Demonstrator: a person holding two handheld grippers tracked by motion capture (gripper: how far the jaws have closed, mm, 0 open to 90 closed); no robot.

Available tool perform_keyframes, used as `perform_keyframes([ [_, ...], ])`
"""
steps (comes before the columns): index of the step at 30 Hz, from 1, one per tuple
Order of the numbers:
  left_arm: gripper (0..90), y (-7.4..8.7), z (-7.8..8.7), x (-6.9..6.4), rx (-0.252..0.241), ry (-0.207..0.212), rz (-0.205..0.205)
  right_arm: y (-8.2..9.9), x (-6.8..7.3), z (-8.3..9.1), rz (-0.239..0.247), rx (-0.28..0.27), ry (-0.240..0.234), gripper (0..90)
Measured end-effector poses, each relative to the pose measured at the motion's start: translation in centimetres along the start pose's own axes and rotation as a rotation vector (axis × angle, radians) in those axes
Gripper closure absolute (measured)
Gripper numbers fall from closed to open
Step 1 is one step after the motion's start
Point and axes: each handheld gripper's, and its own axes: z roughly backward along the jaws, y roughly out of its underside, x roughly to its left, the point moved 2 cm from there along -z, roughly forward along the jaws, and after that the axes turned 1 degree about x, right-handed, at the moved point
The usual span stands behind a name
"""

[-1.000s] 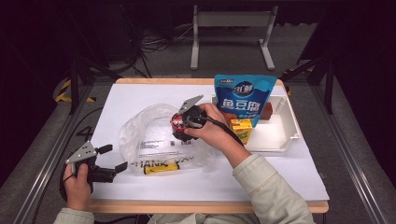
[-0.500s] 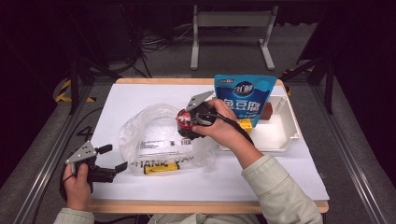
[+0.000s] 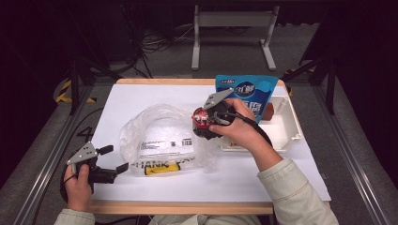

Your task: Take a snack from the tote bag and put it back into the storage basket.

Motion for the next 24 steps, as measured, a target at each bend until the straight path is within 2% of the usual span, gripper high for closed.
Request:
perform_keyframes([
  [10,2.4,0.0,0.0,0.0,0.006,-0.001,-0.003,1.6,-1.1,2.4,-0.029,0.007,0.033,25.5],
  [24,2.3,0.0,-0.2,-0.1,0.01,0.0,-0.002,4.2,-3.0,6.5,-0.076,0.03,0.115,25.5],
])
